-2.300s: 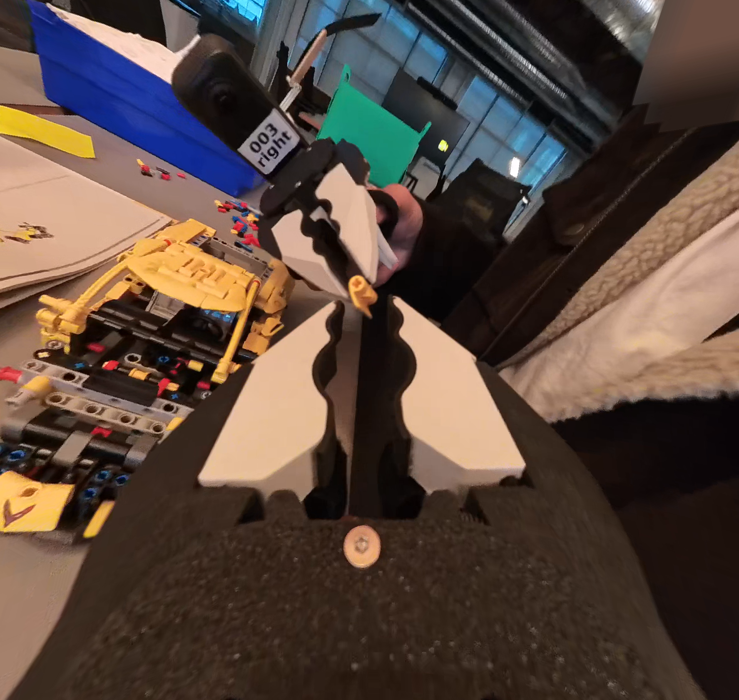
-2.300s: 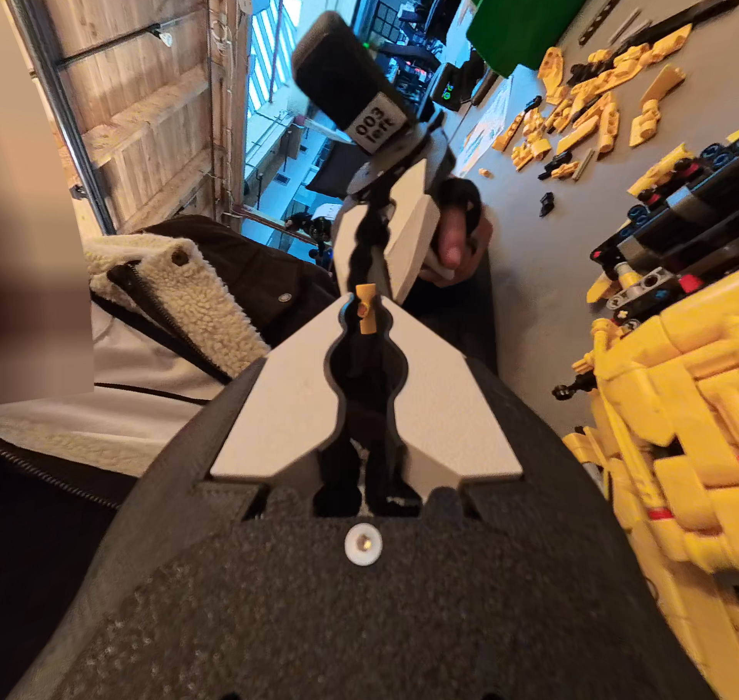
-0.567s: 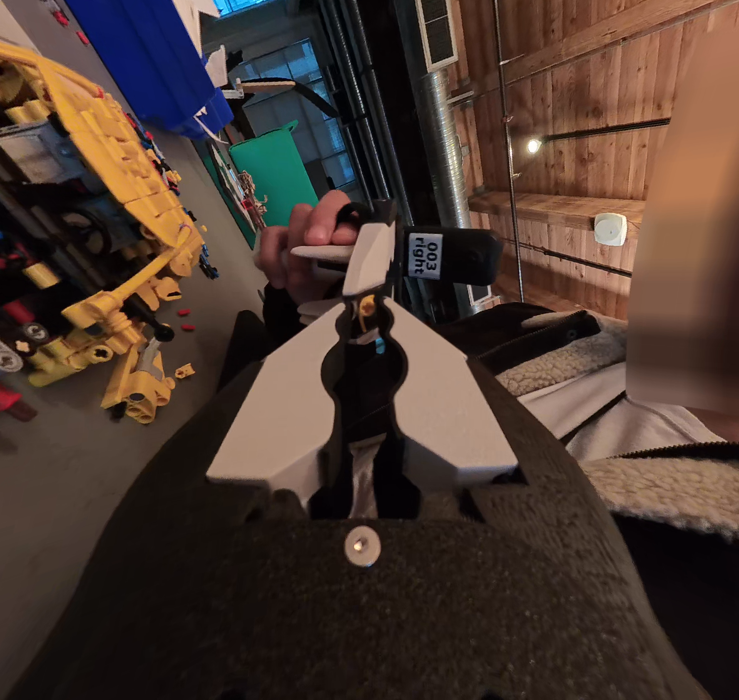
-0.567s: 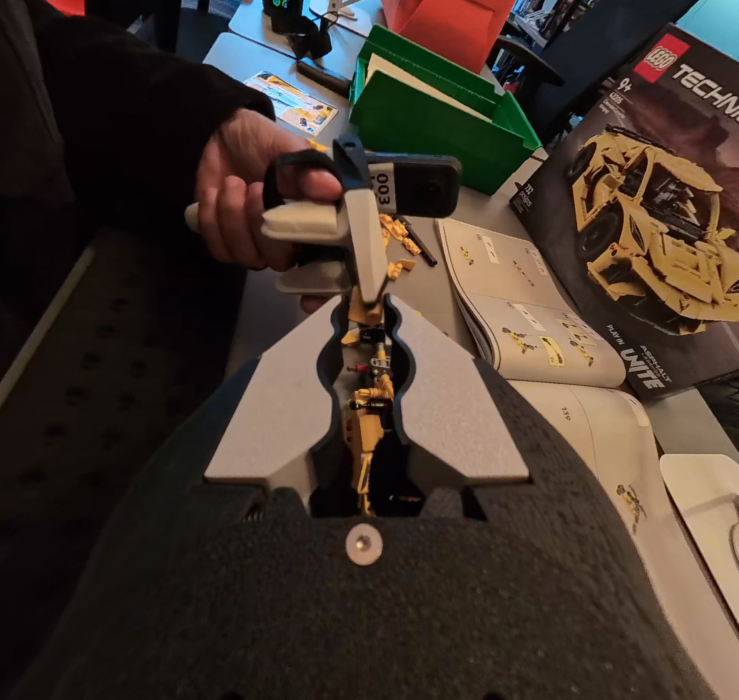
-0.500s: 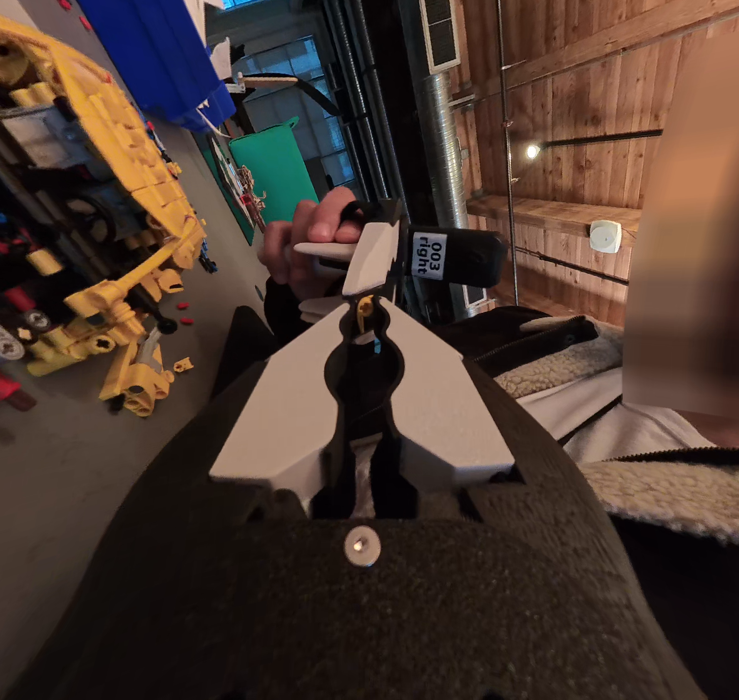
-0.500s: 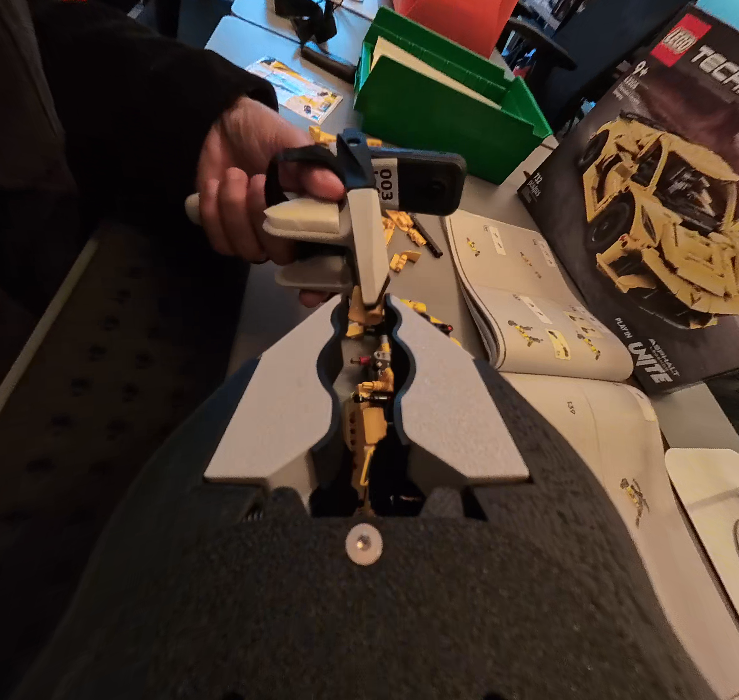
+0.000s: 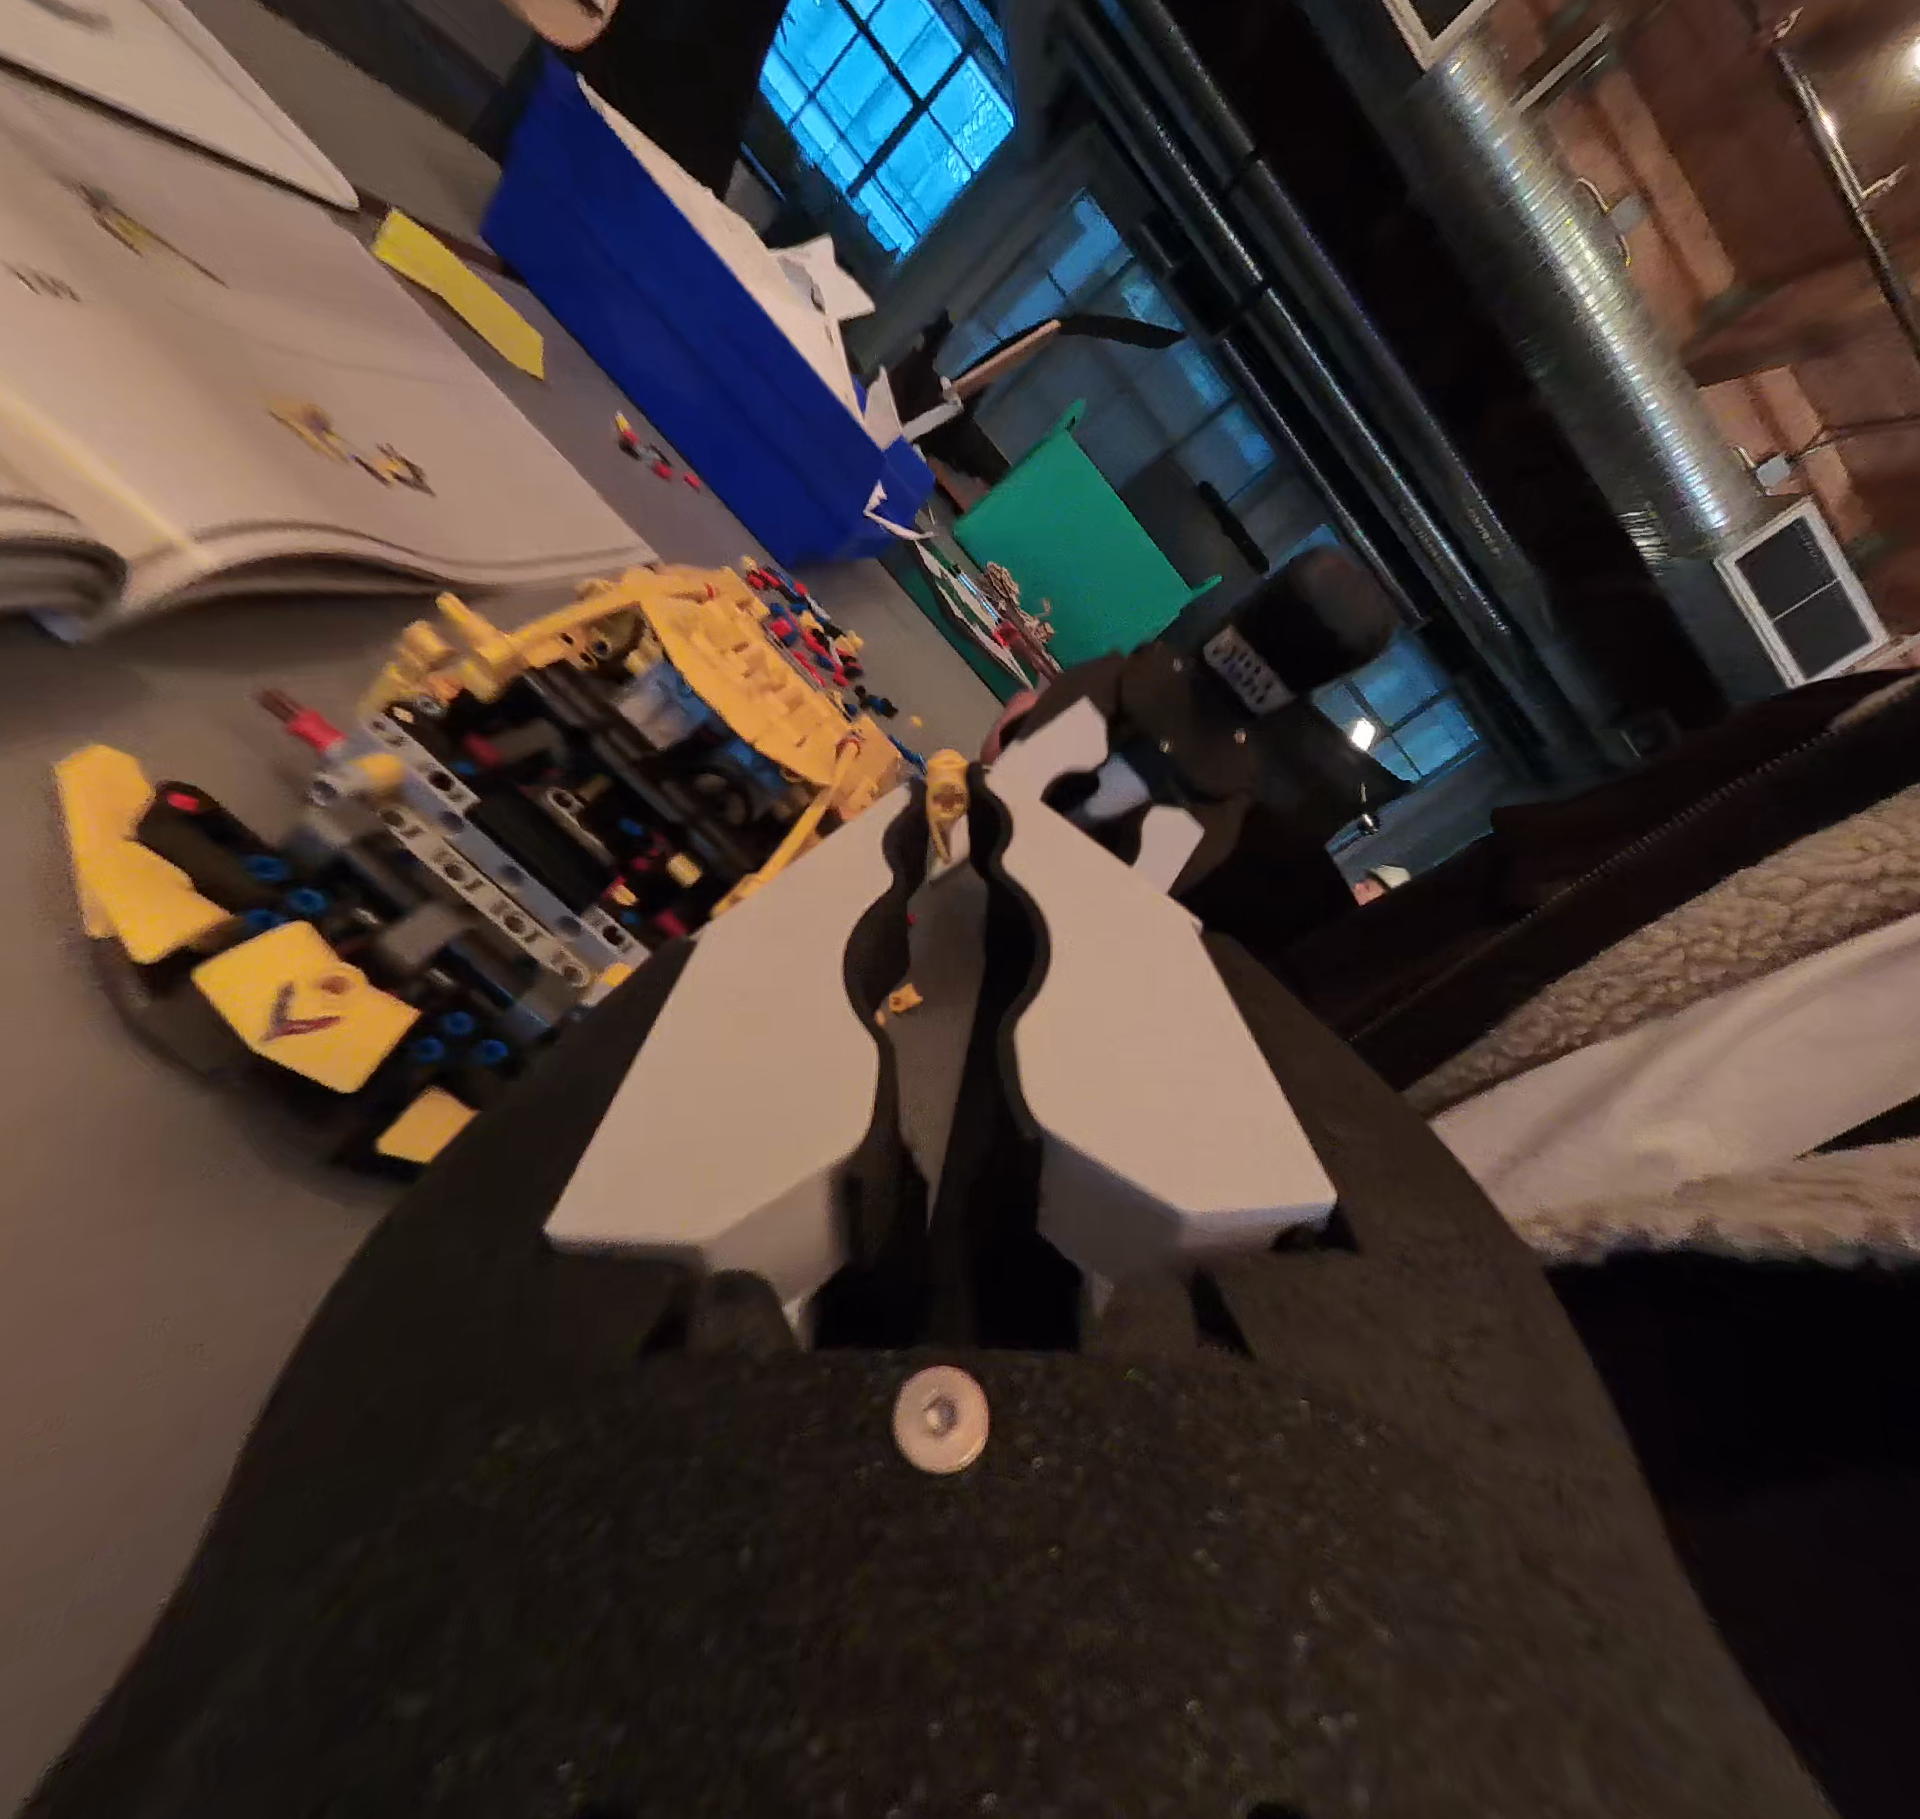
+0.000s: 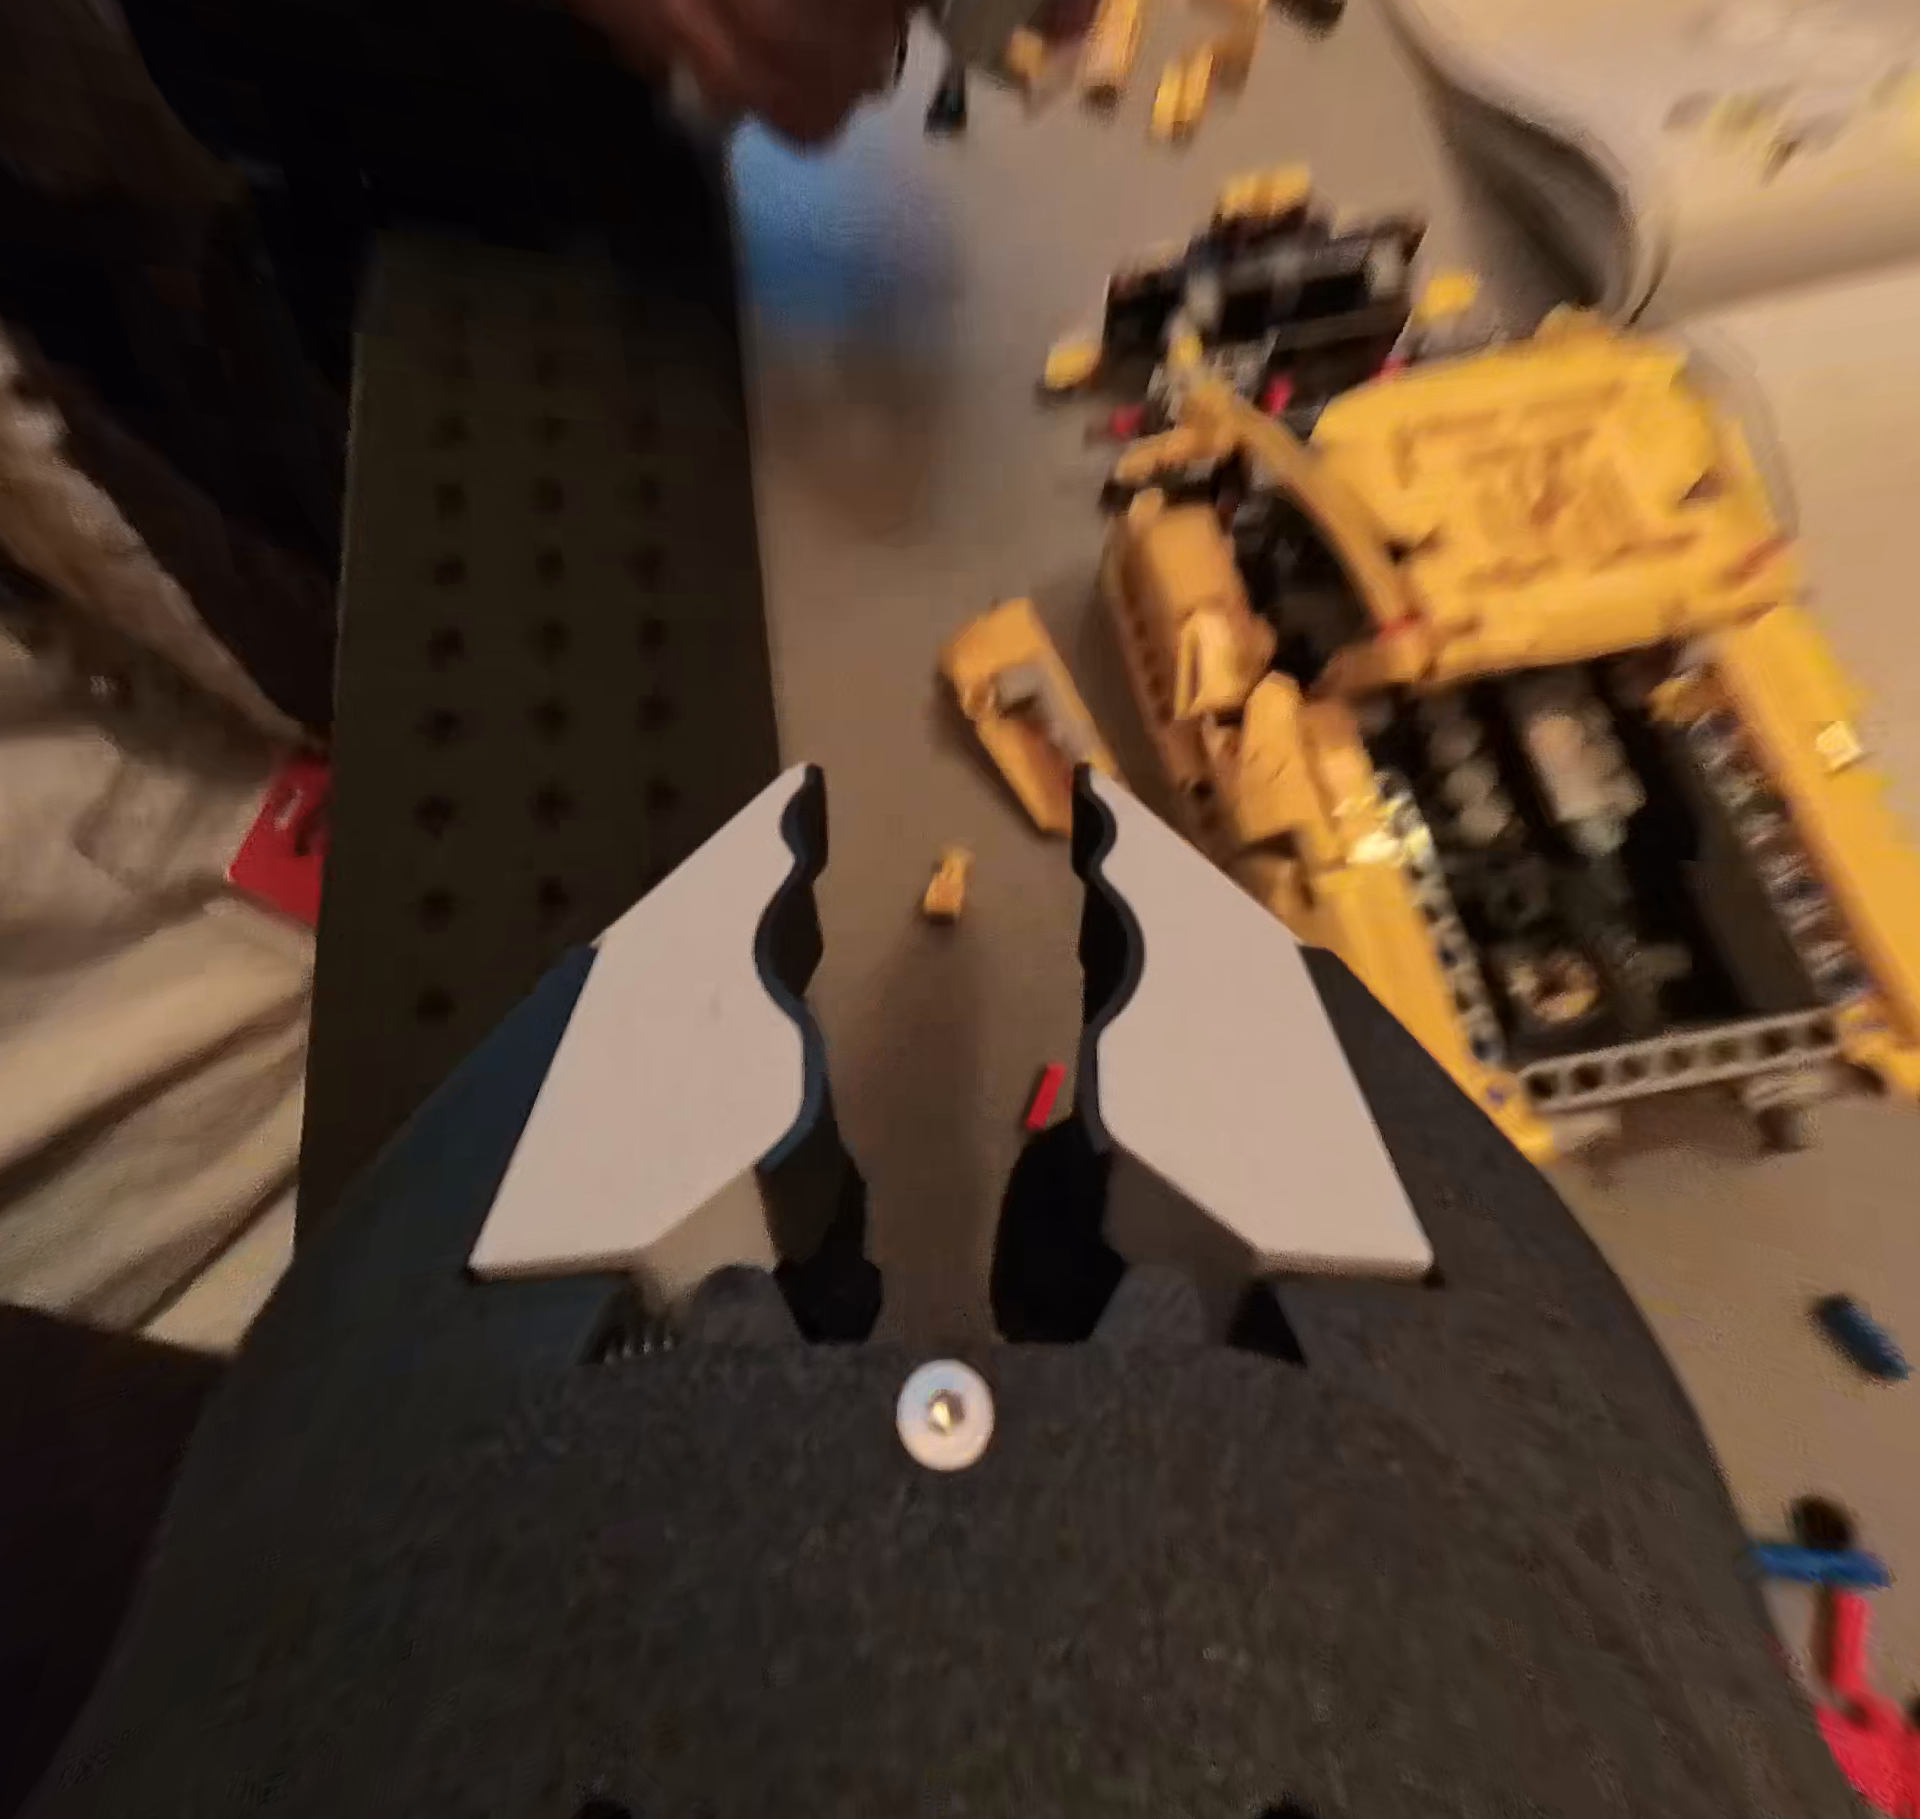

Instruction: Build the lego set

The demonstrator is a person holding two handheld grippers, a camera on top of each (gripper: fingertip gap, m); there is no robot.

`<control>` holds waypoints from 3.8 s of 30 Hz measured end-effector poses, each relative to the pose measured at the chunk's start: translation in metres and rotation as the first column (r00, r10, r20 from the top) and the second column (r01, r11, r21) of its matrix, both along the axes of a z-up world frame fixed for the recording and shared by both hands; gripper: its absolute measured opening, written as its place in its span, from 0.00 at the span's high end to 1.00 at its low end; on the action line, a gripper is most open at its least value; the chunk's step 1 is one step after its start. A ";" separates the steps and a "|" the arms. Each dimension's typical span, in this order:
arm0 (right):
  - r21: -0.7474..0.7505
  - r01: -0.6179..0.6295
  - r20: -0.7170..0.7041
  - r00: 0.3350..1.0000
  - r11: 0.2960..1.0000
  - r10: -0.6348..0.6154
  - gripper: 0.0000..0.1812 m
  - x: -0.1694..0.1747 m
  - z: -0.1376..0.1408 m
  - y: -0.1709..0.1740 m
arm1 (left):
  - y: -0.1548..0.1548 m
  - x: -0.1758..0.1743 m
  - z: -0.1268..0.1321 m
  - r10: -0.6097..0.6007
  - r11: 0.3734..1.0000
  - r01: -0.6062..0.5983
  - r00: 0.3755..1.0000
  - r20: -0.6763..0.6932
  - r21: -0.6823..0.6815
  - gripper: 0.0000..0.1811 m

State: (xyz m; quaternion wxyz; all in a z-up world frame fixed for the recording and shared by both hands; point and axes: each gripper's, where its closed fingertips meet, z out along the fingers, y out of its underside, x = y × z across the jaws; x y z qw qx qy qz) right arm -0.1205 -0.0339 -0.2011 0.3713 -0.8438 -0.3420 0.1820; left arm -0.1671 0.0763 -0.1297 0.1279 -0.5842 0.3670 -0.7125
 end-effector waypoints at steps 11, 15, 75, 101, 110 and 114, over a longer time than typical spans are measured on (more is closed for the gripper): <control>-0.019 0.247 0.181 0.954 0.969 -0.240 0.92 0.058 -0.027 -0.023 | 0.007 -0.006 0.008 0.020 0.999 -0.022 0.997 0.071 0.032 0.96; -0.055 0.268 0.189 0.949 0.962 -0.253 0.93 0.058 -0.040 -0.031 | 0.003 -0.005 0.008 0.014 0.998 -0.018 0.997 0.071 0.058 0.96; 0.383 -0.117 0.385 0.922 0.916 -0.044 0.99 -0.048 0.087 0.086 | -0.026 -0.007 0.022 -0.102 0.995 0.103 0.980 0.168 0.000 0.96; 0.320 -0.036 0.023 0.999 0.947 0.030 0.98 -0.049 0.073 0.078 | -0.034 -0.005 0.006 -0.197 0.976 0.204 0.976 0.097 -0.071 0.97; 0.379 0.069 -0.127 0.992 0.923 -0.022 1.00 -0.045 0.081 0.078 | -0.030 -0.007 0.009 -0.182 0.975 0.195 0.976 0.119 -0.105 0.96; 0.206 0.072 -0.098 0.994 0.976 -0.053 1.00 -0.028 0.049 0.049 | -0.013 -0.011 0.004 -0.105 0.991 0.111 0.992 0.077 -0.079 0.97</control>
